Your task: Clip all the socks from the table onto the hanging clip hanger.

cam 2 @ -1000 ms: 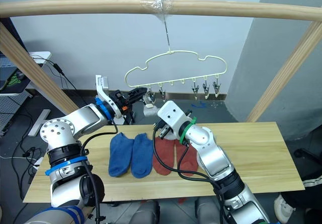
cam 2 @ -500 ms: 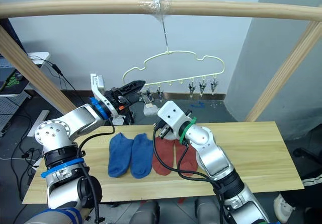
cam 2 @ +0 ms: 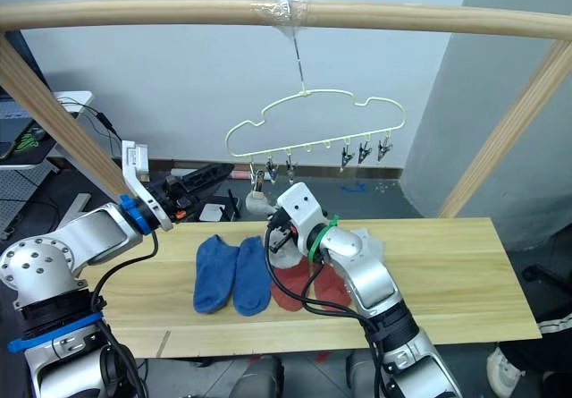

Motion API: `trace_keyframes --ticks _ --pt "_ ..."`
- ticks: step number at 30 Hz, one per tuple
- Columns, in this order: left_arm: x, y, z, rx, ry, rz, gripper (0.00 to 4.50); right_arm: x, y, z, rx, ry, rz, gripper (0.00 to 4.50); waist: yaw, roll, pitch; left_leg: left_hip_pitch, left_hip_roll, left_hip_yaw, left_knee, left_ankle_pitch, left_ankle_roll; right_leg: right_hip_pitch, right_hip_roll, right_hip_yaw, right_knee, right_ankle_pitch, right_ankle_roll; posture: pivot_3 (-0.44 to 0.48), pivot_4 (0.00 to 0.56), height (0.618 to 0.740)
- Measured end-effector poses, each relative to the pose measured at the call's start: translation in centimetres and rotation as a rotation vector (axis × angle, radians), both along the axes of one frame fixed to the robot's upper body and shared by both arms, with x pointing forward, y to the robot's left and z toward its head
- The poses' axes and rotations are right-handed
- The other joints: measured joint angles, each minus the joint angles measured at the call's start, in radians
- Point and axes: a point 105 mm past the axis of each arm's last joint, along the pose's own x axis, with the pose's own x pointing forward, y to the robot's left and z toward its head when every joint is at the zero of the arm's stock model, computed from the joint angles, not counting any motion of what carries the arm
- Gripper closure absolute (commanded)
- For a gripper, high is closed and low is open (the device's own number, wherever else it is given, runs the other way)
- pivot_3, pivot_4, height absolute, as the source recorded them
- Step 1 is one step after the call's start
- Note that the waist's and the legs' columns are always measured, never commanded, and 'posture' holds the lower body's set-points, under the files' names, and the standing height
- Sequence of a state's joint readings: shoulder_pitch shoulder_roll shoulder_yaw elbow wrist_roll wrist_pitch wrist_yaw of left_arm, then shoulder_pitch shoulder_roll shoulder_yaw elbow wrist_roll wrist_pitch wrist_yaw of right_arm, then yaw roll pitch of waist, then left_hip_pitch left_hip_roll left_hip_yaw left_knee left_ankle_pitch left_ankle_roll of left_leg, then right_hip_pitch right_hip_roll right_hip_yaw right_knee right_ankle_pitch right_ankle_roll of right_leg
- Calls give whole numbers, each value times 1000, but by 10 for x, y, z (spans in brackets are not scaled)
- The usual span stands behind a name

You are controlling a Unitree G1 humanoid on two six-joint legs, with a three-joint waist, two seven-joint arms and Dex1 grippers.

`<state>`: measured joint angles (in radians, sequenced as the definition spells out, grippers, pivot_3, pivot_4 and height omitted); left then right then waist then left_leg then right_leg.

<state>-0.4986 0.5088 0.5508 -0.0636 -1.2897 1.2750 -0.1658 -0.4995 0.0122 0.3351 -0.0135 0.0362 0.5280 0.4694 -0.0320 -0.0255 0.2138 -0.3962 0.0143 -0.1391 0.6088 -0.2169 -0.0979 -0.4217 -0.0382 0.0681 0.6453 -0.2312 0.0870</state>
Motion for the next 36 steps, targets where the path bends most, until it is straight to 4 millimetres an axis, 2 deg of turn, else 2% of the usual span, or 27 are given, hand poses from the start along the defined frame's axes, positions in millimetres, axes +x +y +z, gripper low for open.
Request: trace_keyframes --ticks 1,7,8,12,15,20,22,24,26,28,30,32,35,36 --pt "-2 2 -4 45 8 2 0 0 2 -1 11 18 4 3756 0 0 0 0 0 0 0 0 0 0 0 0 0 0 0 101 176 740" --pt "-7 -4 -1 212 -69 -21 0 2 8 -7 101 142 7 1725 4 0 0 0 0 0 -1 0 0 0 0 0 0 1 -3 107 173 740" --pt "-7 -5 -2 243 -84 -24 0 3 7 -7 104 147 6 1226 5 0 0 0 0 0 -1 0 0 0 0 0 0 0 -2 107 173 740" --pt "-10 -10 -6 345 -123 -48 0 4 -3 -14 94 174 -11 56 5 0 0 0 0 0 -1 0 0 0 0 0 0 0 -2 105 171 740" --pt "-11 -15 -12 401 -152 -60 0 4 -21 -25 57 190 -44 19 5 0 0 -1 0 0 -1 0 0 -1 0 0 0 0 -2 100 167 740" --pt "-14 -25 -23 531 -247 -39 0 -4 -64 -34 -52 146 -61 19 6 0 0 -1 0 1 -1 0 0 -1 0 0 -1 -1 -1 92 165 740" --pt "-12 -30 -24 549 -295 -11 0 -8 -74 -30 -68 132 -48 19 6 0 0 -1 0 1 0 0 0 -1 0 0 0 -1 -1 65 161 740" --pt "-8 -36 -23 566 -361 28 0 -14 -80 -20 -52 114 -13 19 3 0 0 0 0 2 0 0 0 -1 0 1 0 -1 -1 65 161 740" --pt "-6 -45 -27 613 -443 65 0 -22 -96 -8 -59 84 39 19 4 0 0 -1 0 3 0 0 0 1 0 2 -2 -1 -1 50 160 740" --pt "-5 -53 -32 633 -499 106 416 -27 -115 7 -55 62 66 0 5 0 0 -1 -1 3 1 0 0 0 -1 2 -2 -1 0 15 157 740" --pt "-4 -63 -34 636 -556 144 927 -33 -125 25 -26 33 104 0 5 0 0 -1 -1 3 1 0 0 0 -1 2 -2 0 1 -4 158 740" --pt "-4 -75 -35 625 -590 165 1559 -37 -128 35 -1 22 139 0 3 0 0 -1 -1 3 1 0 1 1 -1 2 -1 0 1 -4 158 740" --pt "-1 -82 -39 641 -608 198 2434 -40 -129 37 19 37 165 0 -4 0 -1 0 0 4 2 0 1 1 0 3 0 0 1 -11 153 740" --pt "1 -83 -41 651 -611 218 2434 -41 -129 38 23 40 171 0 -4 0 -1 0 0 4 2 0 1 1 0 3 0 0 2 -11 153 740"
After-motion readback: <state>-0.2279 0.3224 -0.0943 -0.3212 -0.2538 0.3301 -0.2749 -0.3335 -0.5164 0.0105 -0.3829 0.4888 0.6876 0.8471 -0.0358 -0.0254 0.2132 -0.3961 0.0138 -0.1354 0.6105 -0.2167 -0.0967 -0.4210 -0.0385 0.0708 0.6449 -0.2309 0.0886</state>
